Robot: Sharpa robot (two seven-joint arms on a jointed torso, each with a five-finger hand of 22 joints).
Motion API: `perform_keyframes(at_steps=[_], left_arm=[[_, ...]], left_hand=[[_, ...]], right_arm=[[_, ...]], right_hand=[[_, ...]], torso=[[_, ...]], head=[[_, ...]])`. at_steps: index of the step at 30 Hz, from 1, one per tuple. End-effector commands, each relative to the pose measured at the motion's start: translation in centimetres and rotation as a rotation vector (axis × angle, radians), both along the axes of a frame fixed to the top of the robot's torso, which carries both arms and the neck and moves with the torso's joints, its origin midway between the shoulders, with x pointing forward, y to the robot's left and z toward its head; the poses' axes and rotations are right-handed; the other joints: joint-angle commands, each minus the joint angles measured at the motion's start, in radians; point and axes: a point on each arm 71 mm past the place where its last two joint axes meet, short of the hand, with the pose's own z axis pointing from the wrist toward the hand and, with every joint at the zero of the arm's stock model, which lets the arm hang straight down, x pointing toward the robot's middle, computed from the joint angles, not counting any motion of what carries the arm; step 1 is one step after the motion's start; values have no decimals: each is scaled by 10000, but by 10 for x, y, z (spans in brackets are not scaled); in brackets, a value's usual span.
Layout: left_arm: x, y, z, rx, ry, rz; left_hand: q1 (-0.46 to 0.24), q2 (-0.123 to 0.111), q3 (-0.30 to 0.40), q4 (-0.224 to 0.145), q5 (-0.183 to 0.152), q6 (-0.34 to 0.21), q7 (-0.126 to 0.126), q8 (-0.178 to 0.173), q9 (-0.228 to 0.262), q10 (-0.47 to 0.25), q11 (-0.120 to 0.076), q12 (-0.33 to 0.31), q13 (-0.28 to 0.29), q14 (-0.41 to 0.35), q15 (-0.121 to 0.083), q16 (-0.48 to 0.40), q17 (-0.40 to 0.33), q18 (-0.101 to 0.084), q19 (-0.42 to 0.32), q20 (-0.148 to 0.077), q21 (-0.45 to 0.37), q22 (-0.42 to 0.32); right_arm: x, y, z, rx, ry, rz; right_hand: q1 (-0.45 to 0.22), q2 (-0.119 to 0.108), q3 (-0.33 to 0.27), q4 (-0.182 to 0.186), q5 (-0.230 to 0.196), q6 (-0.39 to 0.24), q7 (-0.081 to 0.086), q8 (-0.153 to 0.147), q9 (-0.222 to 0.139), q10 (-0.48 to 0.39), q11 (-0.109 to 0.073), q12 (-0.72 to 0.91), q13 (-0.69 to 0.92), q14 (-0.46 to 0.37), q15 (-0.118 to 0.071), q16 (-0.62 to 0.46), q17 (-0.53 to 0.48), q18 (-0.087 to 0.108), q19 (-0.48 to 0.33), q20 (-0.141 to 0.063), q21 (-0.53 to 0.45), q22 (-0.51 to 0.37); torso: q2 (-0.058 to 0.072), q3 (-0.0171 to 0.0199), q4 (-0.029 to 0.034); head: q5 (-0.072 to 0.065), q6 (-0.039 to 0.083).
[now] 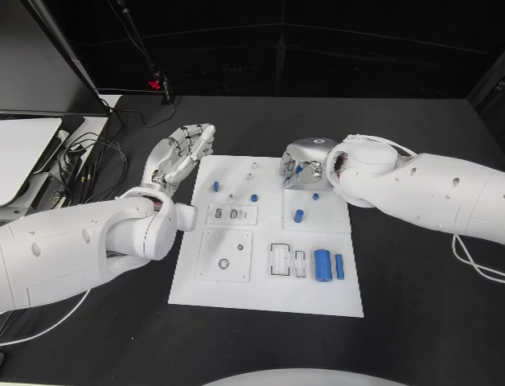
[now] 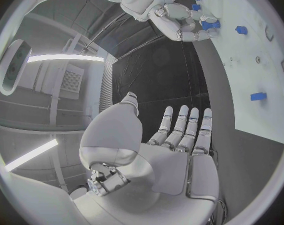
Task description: Assemble the parts on the task board
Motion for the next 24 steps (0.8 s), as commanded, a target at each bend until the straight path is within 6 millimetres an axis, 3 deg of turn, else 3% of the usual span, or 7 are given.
perform_keyframes(at_steps=[1, 24], left_arm=[[-9, -1, 21, -529, -3084, -416], [-8, -1, 21, -514, -3053, -404]], left_hand=[[-3, 112, -14, 1, 69, 64, 1568, 40, -17, 47, 2, 45, -3, 11, 27, 46, 9, 121, 26, -3, 37, 8], [52, 166, -35, -2, 125, 77, 1568, 58, -42, 61, 1, 61, -1, 19, 29, 57, 11, 114, 20, -5, 46, 8]], right_arm=[[0, -1, 0, -200, 63, -174], [1, -1, -2, -433, 268, -452]], right_hand=[[110, 28, 6, 94, -48, 96, 29, -58, 16, 117, -28, -52, 6, 574, 18, -65, 320, -64, 415, 44, -67, 1657], [283, 44, 98, 226, -47, 369, 18, -205, 30, 547, -101, -295, -4, 574, -52, -90, 289, -55, 396, -26, -86, 1617]], torso=[[-7, -4, 3], [-28, -17, 22]], head=[[-27, -3], [-104, -63]])
